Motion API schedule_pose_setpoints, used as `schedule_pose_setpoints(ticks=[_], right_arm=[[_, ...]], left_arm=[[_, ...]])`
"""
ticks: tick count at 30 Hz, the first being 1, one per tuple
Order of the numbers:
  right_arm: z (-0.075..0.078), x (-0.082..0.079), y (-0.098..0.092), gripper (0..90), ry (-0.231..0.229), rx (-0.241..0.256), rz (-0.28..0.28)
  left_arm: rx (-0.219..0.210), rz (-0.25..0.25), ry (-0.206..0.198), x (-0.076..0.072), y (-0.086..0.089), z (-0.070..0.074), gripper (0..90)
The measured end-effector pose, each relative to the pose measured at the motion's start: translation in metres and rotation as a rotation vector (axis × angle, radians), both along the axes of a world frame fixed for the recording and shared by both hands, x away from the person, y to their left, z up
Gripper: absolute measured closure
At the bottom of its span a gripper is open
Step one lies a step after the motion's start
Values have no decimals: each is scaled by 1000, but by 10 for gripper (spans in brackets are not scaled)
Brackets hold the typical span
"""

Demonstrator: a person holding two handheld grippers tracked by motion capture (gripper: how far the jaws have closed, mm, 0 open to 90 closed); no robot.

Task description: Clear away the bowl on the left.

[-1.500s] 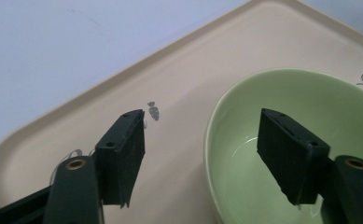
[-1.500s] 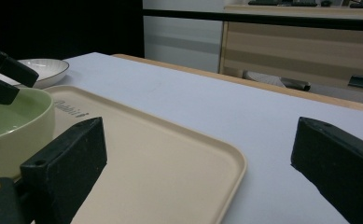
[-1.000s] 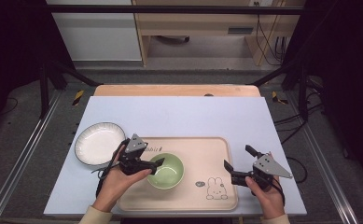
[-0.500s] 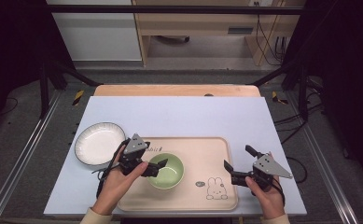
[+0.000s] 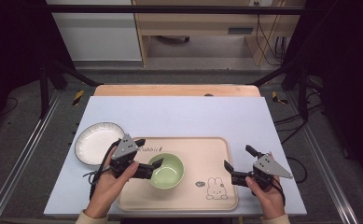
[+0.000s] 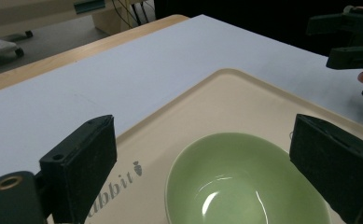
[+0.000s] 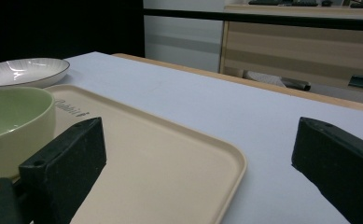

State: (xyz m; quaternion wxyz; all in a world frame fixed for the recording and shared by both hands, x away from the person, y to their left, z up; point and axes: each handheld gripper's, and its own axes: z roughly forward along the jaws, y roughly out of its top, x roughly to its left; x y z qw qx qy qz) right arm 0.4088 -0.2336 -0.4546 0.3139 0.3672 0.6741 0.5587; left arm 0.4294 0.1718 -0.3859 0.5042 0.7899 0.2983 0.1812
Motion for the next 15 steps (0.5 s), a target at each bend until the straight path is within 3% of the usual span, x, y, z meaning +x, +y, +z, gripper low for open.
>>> schedule_pose_setpoints(ticks=[8, 15], right_arm=[[0, 0, 0, 31, -1, -1, -1], [0, 0, -1, 30, -5, 1, -2]], left_arm=[[-20, -9, -29, -4, 11, 4, 62], [-65, 5, -60, -7, 23, 5, 61]])
